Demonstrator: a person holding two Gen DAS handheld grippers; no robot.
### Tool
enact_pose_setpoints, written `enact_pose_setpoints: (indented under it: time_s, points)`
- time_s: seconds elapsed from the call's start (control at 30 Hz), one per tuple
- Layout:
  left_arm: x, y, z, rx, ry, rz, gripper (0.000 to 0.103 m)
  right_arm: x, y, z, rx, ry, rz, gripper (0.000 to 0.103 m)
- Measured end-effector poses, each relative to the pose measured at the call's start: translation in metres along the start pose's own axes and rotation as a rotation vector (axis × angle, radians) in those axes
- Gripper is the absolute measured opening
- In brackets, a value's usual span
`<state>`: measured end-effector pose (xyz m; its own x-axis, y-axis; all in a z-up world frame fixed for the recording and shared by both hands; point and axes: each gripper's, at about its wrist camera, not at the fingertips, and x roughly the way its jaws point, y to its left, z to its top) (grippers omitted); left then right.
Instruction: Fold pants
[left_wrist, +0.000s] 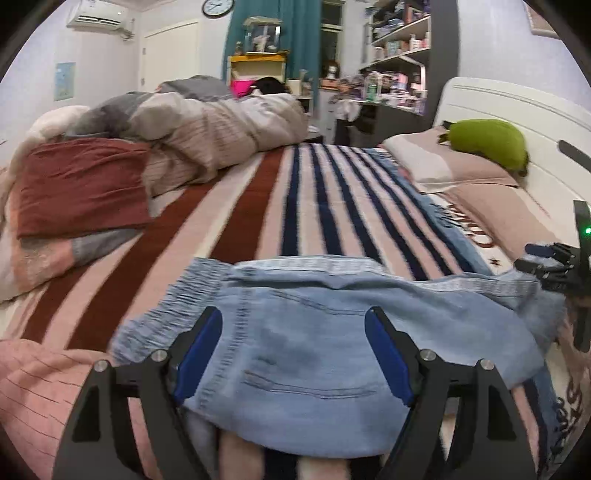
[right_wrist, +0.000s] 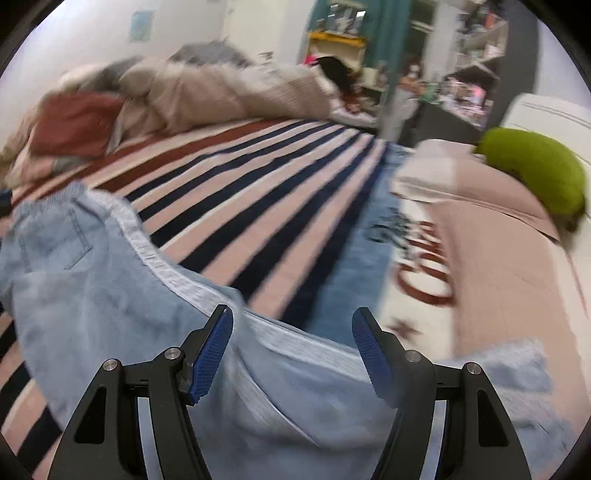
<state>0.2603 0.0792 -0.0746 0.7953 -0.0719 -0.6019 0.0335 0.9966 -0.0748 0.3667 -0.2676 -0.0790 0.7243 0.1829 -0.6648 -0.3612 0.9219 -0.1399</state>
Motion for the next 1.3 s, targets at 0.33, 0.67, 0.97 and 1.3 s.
enact_pose_setpoints:
  time_s: [0.33,0.67,0.97,1.3]
  points:
    - [0.013,-0.041,-0.006,0.015,0.026,-0.142,0.076,-0.093,-0.108,-0.041,0.093,0.043,-0.34,0.072]
    - [0.019,-0.054,-0.009,0.044,0.048,-0.143,0.076,-0.066,-0.135,-0.066,0.046,0.176,-0.293,0.068]
    - [0.023,-0.056,-0.009,0.041,0.056,-0.122,0.076,-0.049,-0.118,-0.04,-0.067,0.14,-0.364,0.043]
    - [0.023,-0.063,-0.011,0.038,0.056,-0.161,0.076,-0.011,-0.103,-0.061,0.022,0.361,-0.09,0.0]
